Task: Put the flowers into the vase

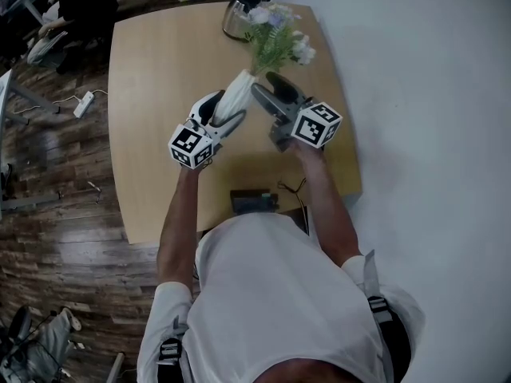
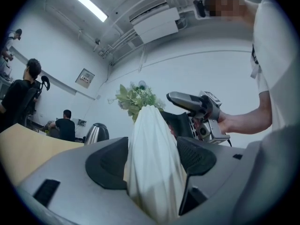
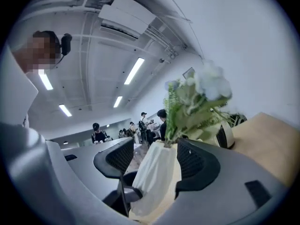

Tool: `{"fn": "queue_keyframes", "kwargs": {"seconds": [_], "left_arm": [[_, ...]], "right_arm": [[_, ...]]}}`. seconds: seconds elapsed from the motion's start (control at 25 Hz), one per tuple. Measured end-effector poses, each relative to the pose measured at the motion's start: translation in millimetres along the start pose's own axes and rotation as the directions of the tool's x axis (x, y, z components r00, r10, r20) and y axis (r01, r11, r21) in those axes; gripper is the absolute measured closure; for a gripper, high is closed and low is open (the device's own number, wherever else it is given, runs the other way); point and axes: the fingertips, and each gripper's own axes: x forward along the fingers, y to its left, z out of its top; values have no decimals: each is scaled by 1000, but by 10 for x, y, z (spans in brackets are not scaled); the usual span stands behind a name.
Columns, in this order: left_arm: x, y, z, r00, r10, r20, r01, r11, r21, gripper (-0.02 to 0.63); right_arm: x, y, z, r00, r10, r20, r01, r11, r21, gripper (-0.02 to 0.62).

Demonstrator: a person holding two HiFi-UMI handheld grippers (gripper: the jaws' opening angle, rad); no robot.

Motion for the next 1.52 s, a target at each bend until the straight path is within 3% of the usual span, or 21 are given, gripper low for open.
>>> {"fn": "queue_keyframes", "kwargs": {"seconds": [0.12, 0.28, 0.52, 0.8, 1.24, 1.52], "left_arm": [[6, 21, -1, 1000, -4, -2, 4, 1000, 3, 275], [68, -22, -30, 1000, -25, -18, 26, 1000, 12, 275], [105, -29, -23, 998, -54, -30, 55, 998, 7, 275], [152, 4, -118, 994, -70, -81, 70, 998, 1, 275], [416, 197, -544, 954, -29, -299, 38, 999, 26, 275], [618, 419, -747, 922, 26, -387, 1, 997, 71, 275]], "right_arm": [[-13, -164, -237, 998, -12, -62, 18, 996, 84, 319], [96, -182, -454, 990, 58, -128, -34, 982, 186, 282], [326, -127, -633, 972, 91, -218, -57, 986, 158, 284], [339, -198, -695, 964, 89, -250, -60, 991, 122, 284], [430, -497, -871, 958, 5, -286, -24, 998, -61, 285], [546, -707, -927, 951, -73, -299, -8, 966, -259, 285]]}}
